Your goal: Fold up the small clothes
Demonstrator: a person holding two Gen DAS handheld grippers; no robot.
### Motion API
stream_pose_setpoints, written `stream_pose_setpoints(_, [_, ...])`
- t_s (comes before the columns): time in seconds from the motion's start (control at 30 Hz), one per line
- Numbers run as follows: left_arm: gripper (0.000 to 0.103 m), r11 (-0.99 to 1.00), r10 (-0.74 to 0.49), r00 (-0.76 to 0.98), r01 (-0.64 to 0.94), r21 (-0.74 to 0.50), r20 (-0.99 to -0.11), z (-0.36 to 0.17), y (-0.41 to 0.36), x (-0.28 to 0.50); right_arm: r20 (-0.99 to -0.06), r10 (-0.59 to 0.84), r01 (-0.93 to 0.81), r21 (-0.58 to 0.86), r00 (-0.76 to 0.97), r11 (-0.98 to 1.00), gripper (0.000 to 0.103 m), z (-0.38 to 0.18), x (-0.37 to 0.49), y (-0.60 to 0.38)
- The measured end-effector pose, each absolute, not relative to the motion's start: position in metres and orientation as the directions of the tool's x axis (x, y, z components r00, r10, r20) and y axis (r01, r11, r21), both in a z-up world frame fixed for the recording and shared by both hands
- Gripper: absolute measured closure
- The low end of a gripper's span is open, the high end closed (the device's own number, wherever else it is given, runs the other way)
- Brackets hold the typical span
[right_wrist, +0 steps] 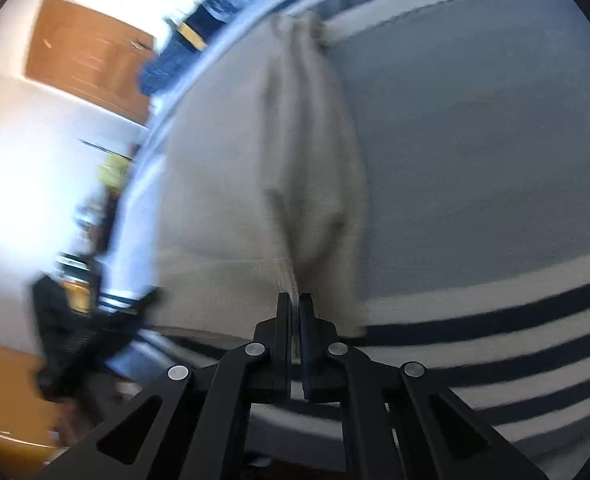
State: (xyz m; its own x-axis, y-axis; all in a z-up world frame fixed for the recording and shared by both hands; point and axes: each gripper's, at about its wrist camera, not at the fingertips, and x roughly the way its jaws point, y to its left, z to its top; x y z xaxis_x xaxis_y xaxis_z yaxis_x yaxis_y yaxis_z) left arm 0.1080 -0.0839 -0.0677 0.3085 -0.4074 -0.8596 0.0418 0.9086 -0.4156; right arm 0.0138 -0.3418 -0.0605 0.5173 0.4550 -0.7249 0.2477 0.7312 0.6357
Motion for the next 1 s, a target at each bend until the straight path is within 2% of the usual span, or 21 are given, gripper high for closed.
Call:
stream_pose_setpoints(0.13, [0.040, 0.896, -0.434, 0.308, 0.049, -0.441, -0.847, -0.063, -0.082, 0.109, -0.655, 0.512, 0.218, 0.709, 0.555, 0.670, 0.098, -0.056, 0.011, -0.344])
stream_pose_setpoints(0.2, [0.040, 0.877, -0.469, 0.300, 0.045, -0.479, -0.831, -0.061, -0.079, 0.112, -0.612, 0.522, 0.222, 0.748, 0.593, 0.625, 0.089, -0.052, 0.003, -0.355])
stream_pose_setpoints(0.23, [0.040, 0.872, -0.476, 0.298, 0.036, -0.489, -0.827, -0.061, -0.078, 0.113, -0.604, 0.508, 0.230, 0.753, 0.614, 0.616, 0.068, -0.052, -0.001, -0.363])
stream_pose_setpoints(0.27, [0.040, 0.869, -0.479, 0.295, 0.026, -0.494, -0.827, -0.062, -0.077, 0.115, -0.604, 0.480, 0.245, 0.748, 0.636, 0.617, 0.037, -0.050, -0.005, -0.366])
stream_pose_setpoints(0.3, [0.040, 0.867, -0.482, 0.292, 0.024, -0.498, -0.826, -0.062, -0.077, 0.117, -0.608, 0.450, 0.260, 0.740, 0.654, 0.620, 0.027, -0.048, -0.009, -0.372])
stream_pose_setpoints(0.33, [0.040, 0.864, -0.489, 0.289, 0.027, -0.503, -0.823, -0.063, -0.078, 0.118, -0.607, 0.444, 0.271, 0.742, 0.659, 0.613, 0.025, -0.050, -0.011, -0.377])
stream_pose_setpoints(0.53, [0.040, 0.844, -0.529, 0.261, 0.061, -0.534, -0.807, -0.072, -0.089, 0.125, -0.566, 0.541, 0.250, 0.798, 0.622, 0.548, 0.027, -0.072, 0.005, -0.375])
stream_pose_setpoints(0.57, [0.043, 0.842, -0.532, 0.256, 0.061, -0.535, -0.807, -0.073, -0.089, 0.126, -0.575, 0.542, 0.244, 0.790, 0.613, 0.562, 0.031, -0.073, 0.009, -0.374])
stream_pose_setpoints(0.6, [0.054, 0.845, -0.527, 0.256, 0.055, -0.532, -0.811, -0.073, -0.089, 0.126, -0.598, 0.534, 0.248, 0.771, 0.597, 0.587, 0.033, -0.075, 0.013, -0.370])
stream_pose_setpoints(0.63, [0.060, 0.845, -0.527, 0.251, 0.051, -0.532, -0.812, -0.073, -0.089, 0.127, -0.620, 0.520, 0.264, 0.754, 0.588, 0.601, 0.044, -0.076, 0.015, -0.369])
stream_pose_setpoints(0.67, [0.065, 0.840, -0.537, 0.235, 0.054, -0.540, -0.811, -0.073, -0.090, 0.127, -0.633, 0.520, 0.270, 0.746, 0.574, 0.610, 0.063, -0.076, 0.016, -0.370])
stream_pose_setpoints(0.73, [0.074, 0.850, -0.523, 0.234, 0.062, -0.524, -0.820, -0.070, -0.090, 0.127, -0.625, 0.555, 0.253, 0.757, 0.549, 0.602, 0.086, -0.076, 0.017, -0.367])
stream_pose_setpoints(0.8, [0.086, 0.856, -0.513, 0.233, 0.074, -0.511, -0.826, -0.067, -0.091, 0.126, -0.649, 0.533, 0.246, 0.730, 0.543, 0.638, 0.092, -0.074, 0.013, -0.365])
stream_pose_setpoints(0.83, [0.087, 0.852, -0.520, 0.238, 0.081, -0.517, -0.820, -0.065, -0.090, 0.125, -0.653, 0.527, 0.245, 0.724, 0.543, 0.645, 0.096, -0.072, 0.012, -0.365])
stream_pose_setpoints(1.0, [0.089, 0.825, -0.563, 0.265, 0.122, -0.552, -0.783, -0.041, -0.076, 0.107, -0.666, 0.496, 0.245, 0.703, 0.557, 0.668, 0.098, -0.052, -0.006, -0.368])
